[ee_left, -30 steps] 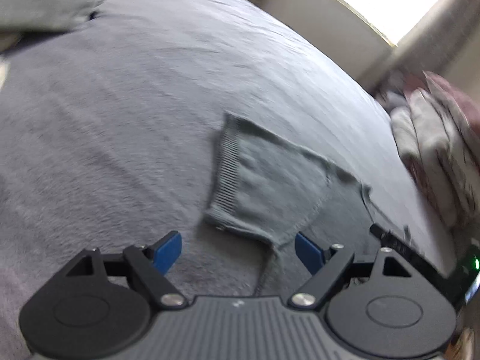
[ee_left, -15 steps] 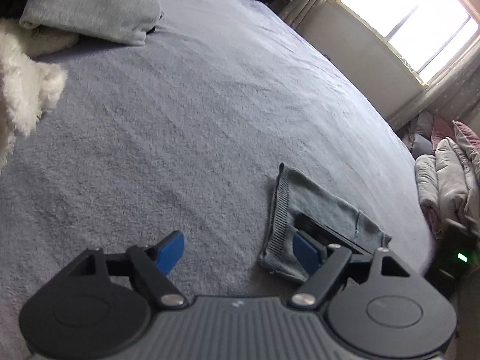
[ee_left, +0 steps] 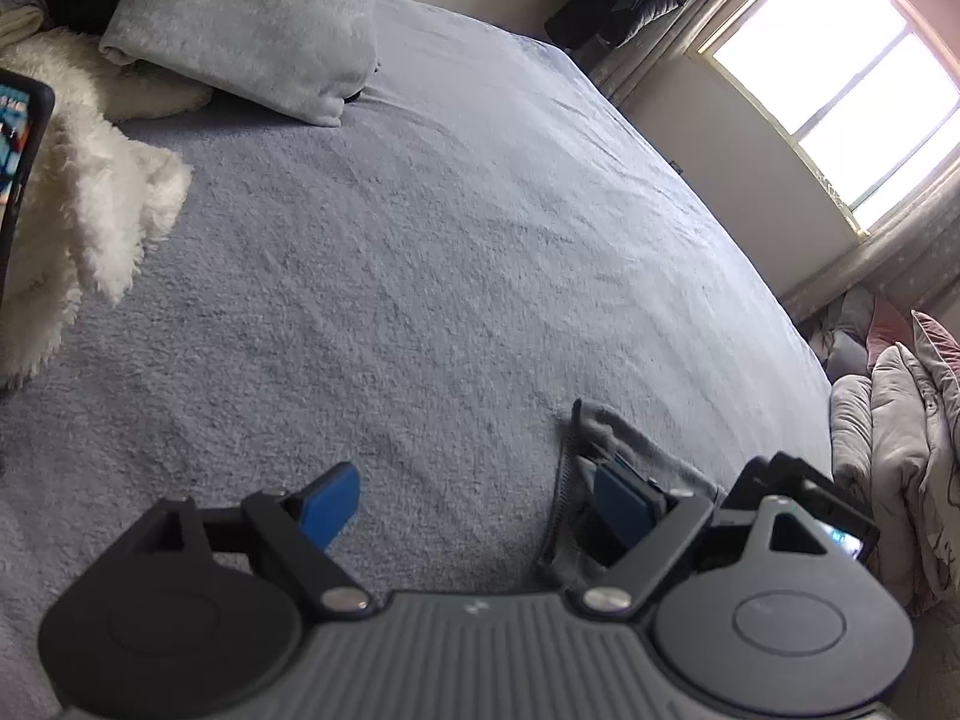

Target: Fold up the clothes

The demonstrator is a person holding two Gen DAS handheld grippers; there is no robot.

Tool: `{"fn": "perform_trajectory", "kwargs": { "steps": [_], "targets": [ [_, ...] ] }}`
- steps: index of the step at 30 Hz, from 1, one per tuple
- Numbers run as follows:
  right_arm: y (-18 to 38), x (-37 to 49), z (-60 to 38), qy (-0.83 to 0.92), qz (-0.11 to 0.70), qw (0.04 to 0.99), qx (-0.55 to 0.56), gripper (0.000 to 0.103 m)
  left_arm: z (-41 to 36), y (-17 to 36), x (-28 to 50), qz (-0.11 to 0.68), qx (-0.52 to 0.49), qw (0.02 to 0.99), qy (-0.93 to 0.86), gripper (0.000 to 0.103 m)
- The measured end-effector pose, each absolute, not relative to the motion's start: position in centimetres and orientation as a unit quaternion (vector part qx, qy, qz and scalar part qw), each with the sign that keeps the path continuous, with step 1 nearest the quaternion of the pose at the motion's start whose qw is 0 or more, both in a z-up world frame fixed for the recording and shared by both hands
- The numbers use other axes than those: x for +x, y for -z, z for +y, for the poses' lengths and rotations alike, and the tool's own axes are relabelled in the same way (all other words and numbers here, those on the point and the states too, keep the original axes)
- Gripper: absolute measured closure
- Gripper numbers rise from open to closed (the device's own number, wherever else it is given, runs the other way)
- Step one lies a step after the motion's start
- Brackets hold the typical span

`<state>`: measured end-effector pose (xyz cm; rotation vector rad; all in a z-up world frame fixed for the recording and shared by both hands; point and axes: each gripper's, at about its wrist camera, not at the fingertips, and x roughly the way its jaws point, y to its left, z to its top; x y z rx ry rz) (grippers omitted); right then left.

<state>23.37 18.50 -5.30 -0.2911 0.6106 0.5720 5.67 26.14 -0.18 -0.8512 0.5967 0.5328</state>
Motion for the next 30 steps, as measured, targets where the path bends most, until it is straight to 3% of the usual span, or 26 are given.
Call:
{"fn": "perform_trajectory", "kwargs": {
  "steps": [12, 19, 25, 30],
  "targets": [
    [4.3, 27.8, 4.1, -0.248, 0.331, 0.906, 0.092, 0.097, 23.2, 0.7, 8.4, 0.325, -0.363, 0.855, -0.177, 0.016],
    [4.0, 30.4, -4.9, -0.23, 0.344, 0.882, 0.226, 0.098, 16.5, 1.1, 11.1, 0.399, -0.242, 0.884, -0.017, 0.017],
    [5.7, 30.3, -9.6, -0.199, 0.343, 0.888, 0.231, 0.097, 10.1, 2.2, 11.7, 0.441, -0.112, 0.889, 0.057, 0.024],
    [7.3, 30.8, -11.0, -0.198, 0.363, 0.87, 0.267, 0.089, 7.4, 3.0, 11.9, 0.454, -0.068, 0.883, 0.097, 0.027]
  ]
}}
